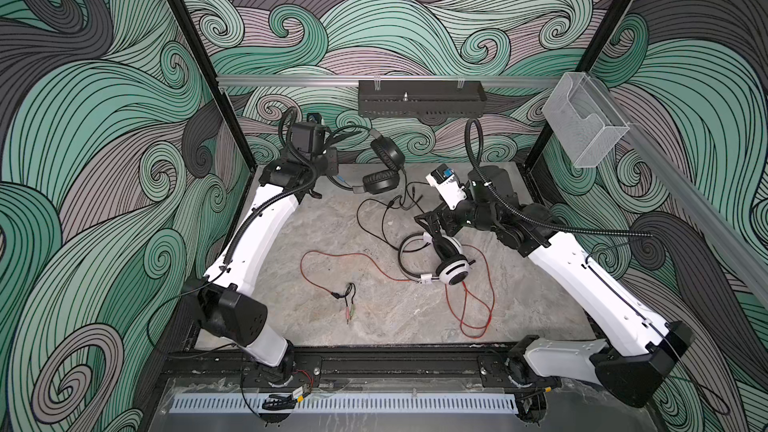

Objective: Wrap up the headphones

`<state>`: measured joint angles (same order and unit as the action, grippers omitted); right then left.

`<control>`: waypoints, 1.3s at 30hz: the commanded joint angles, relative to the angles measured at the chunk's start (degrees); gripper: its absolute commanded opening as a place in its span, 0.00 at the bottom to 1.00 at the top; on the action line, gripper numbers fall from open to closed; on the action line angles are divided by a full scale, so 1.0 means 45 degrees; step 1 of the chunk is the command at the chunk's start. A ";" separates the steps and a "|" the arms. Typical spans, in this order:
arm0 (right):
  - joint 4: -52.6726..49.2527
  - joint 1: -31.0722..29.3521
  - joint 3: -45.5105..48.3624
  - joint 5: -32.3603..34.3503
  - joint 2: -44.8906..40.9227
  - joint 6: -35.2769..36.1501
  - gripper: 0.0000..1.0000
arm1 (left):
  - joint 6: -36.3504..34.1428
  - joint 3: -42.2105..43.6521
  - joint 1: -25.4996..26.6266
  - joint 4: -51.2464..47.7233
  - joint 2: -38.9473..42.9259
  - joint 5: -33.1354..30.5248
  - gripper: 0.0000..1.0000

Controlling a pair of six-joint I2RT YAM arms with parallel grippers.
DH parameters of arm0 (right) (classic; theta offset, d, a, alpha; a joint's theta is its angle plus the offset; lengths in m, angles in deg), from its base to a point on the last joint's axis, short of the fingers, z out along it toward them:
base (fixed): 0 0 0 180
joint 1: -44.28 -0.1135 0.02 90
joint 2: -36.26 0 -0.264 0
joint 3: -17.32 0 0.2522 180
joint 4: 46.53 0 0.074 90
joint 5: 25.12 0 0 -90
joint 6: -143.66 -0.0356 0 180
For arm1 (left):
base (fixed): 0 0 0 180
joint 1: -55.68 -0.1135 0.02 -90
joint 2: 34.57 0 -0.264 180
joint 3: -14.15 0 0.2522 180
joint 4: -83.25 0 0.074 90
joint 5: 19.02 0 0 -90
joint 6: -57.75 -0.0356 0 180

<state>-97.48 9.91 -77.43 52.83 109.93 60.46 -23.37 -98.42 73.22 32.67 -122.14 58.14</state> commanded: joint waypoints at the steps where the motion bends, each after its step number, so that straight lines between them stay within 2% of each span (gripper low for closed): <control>1: 0.1063 0.0059 0.0026 -0.1376 -0.0216 -0.0400 0.99 | -0.0609 -0.0059 0.0116 0.0697 0.0612 0.0905 0.00; 9: 0.2639 0.0192 0.0752 -0.2215 -0.0593 -0.0803 0.99 | -0.0392 -0.1035 0.0483 0.0465 0.1257 0.1906 0.00; 16: 0.3206 0.0604 0.0156 -0.1558 0.0073 -0.1729 0.95 | -0.0646 -0.2082 0.0731 0.0257 0.1886 0.2455 0.00; 20: 0.3613 0.0743 0.0085 -0.2033 0.0153 -0.1932 0.90 | -0.0419 -0.2505 0.0731 -0.0028 0.2065 0.3026 0.00; 23: 0.4856 0.0860 0.0462 -0.2661 -0.0079 -0.2225 0.88 | -0.0244 -0.2593 0.0731 -0.0189 0.2250 0.3396 0.00; 26: 0.5476 0.0921 0.0610 -0.3404 -0.0160 -0.2285 0.89 | 0.0348 -0.2663 0.0714 -0.0472 0.2419 0.3292 0.00; 30: 0.6088 0.0940 0.0869 -0.4318 -0.0092 -0.2399 0.90 | 0.1099 -0.2945 0.0692 -0.0813 0.2293 0.3914 0.00; 39: 0.5789 0.0973 0.1384 -0.4731 -0.0514 -0.1596 0.76 | 0.2593 -0.2863 0.0704 -0.1058 0.2099 0.4402 0.00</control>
<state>-72.22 14.02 -72.56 33.44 109.73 51.81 -17.36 -109.11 76.35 26.16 -113.00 75.01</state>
